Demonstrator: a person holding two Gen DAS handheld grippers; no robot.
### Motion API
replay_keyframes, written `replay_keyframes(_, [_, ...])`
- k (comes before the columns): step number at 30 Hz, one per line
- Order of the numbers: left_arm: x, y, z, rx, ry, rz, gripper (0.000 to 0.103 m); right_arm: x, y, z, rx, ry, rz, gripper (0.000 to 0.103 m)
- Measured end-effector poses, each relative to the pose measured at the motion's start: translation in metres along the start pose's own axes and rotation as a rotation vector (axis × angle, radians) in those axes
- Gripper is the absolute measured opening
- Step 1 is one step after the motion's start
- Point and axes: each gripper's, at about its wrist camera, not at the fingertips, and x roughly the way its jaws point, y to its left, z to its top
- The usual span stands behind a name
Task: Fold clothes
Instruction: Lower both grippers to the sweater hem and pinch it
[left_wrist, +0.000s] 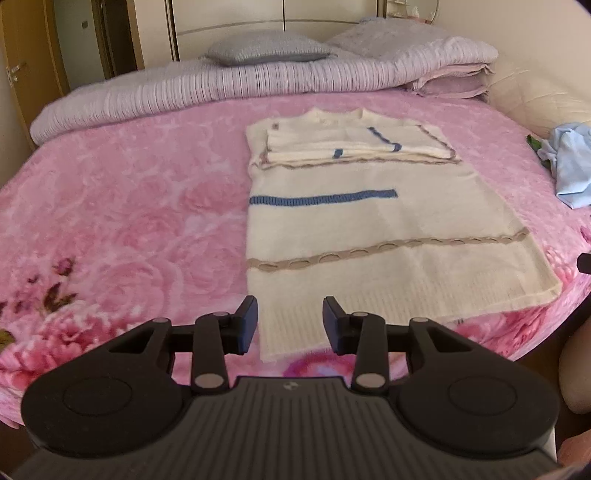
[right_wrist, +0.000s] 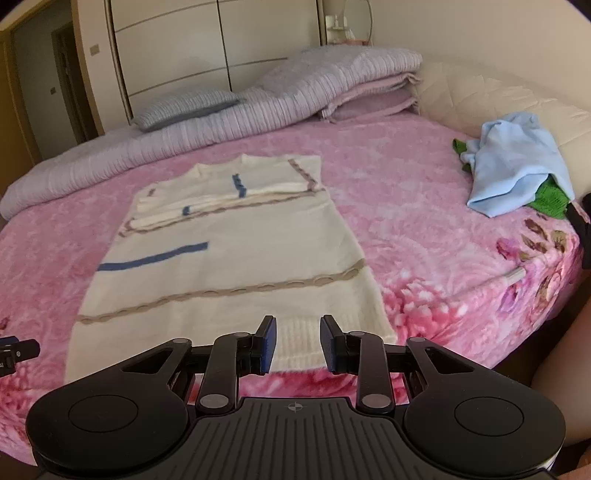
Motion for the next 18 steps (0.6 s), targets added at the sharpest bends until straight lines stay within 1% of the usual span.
replay_keyframes(2, [0.015, 0.009, 0.001, -0.03, 0.029, -0.028, 0.034, 0.014, -0.009, 0.002, 0.01, 0.017, -0.002, 0.03])
replay_keyframes(3, [0.026, 0.018, 0.0, -0.064, 0.049, -0.05, 0.034, 0.023, -0.017, 0.003, 0.019, 0.029, -0.001, 0.03])
replay_keyframes(7, [0.056, 0.051, -0.003, -0.146, 0.092, -0.108, 0.034, 0.052, -0.047, 0.009, 0.052, 0.071, 0.0, 0.03])
replay_keyframes(9, [0.069, 0.064, -0.002, -0.182, 0.113, -0.142, 0.034, 0.063, -0.059, 0.013, 0.058, 0.075, 0.009, 0.03])
replay_keyframes(12, [0.086, 0.077, 0.001, -0.225, 0.144, -0.202, 0.034, 0.081, -0.075, 0.024, 0.059, 0.089, 0.06, 0.03])
replay_keyframes(16, [0.107, 0.094, 0.006, -0.285, 0.184, -0.28, 0.034, 0.109, -0.086, 0.04, 0.091, 0.144, 0.123, 0.03])
replay_keyframes(18, [0.116, 0.1, 0.007, -0.328, 0.219, -0.302, 0.034, 0.117, -0.094, 0.046, 0.12, 0.157, 0.161, 0.03])
